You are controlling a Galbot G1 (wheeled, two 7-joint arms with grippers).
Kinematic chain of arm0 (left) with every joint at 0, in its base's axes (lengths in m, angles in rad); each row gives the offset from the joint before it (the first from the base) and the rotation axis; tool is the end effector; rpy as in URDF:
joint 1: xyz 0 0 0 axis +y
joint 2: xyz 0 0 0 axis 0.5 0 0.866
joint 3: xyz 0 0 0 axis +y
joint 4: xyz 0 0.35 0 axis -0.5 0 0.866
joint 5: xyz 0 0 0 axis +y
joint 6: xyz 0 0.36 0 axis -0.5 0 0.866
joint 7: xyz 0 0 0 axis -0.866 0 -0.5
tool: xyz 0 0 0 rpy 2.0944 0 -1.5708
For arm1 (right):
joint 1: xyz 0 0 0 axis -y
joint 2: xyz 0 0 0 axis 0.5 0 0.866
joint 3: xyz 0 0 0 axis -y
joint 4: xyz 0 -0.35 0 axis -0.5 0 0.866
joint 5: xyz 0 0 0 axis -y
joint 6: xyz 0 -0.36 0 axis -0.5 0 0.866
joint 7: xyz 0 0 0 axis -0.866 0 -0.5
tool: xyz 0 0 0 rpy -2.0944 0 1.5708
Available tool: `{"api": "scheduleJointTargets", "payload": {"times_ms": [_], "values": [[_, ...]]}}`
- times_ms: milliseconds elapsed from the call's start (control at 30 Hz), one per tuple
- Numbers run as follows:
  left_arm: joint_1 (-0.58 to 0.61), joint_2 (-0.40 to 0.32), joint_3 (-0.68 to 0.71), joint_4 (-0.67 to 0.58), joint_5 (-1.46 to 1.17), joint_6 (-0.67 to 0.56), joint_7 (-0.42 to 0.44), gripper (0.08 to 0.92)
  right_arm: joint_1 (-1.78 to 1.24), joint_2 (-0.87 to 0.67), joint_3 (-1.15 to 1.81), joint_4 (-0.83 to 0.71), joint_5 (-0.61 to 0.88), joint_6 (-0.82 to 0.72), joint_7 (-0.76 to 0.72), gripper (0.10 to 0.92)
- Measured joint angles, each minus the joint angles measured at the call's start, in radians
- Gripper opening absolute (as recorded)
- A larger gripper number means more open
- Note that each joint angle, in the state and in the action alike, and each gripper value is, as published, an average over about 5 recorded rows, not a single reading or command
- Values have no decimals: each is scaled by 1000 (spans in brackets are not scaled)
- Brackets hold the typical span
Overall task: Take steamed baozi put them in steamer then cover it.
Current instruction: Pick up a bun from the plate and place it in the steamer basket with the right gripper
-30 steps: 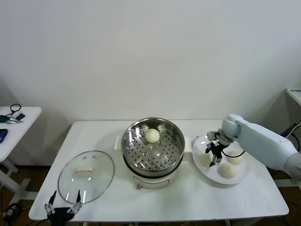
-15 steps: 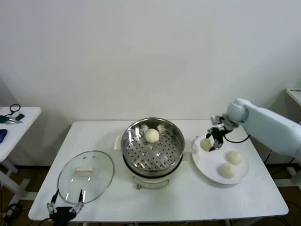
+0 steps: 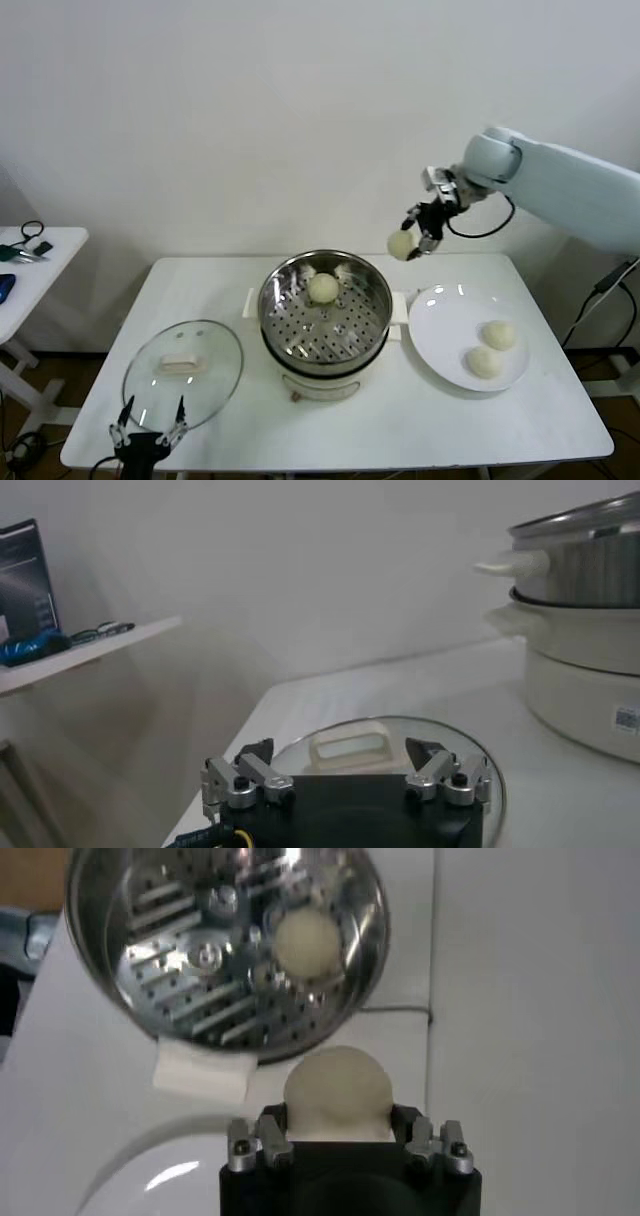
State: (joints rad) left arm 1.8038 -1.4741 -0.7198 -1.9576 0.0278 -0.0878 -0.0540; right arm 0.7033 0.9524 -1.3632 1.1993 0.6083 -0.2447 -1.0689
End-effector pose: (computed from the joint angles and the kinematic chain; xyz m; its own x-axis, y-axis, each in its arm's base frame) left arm 0.0957 0.0854 -0.3749 -0.9533 -0.1784 0.2438 -0.1184 0.9631 0.2417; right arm 0.5859 -0.0189 0.0005 -0.1751 -0.3725 0.9114 -0.9613 -0.1351 -0.2400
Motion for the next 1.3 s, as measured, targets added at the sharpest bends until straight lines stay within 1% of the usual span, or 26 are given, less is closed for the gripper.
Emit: {"api": "scheduleJointTargets", "payload": {"times_ms": [200, 467, 1000, 1100, 1200, 1300], "values": [[2, -2, 4, -2, 5, -2, 1, 823, 9, 71, -41, 51, 71, -42, 52, 667], [6, 1, 3, -1, 7, -5, 0, 823, -34, 173, -73, 76, 120, -79, 120, 670], [17, 0, -4, -4, 4, -12, -3, 823, -150, 335, -91, 5, 112, -89, 154, 673], [15, 0, -5, -4, 3, -11, -3, 823, -162, 350, -92, -11, 104, -89, 155, 713], [14, 0, -6, -4, 3, -10, -3, 823, -172, 359, -93, -24, 93, -89, 155, 784], [13, 0, -7, -2, 2, -10, -4, 823, -180, 362, -91, -31, 82, -89, 155, 817]]}}
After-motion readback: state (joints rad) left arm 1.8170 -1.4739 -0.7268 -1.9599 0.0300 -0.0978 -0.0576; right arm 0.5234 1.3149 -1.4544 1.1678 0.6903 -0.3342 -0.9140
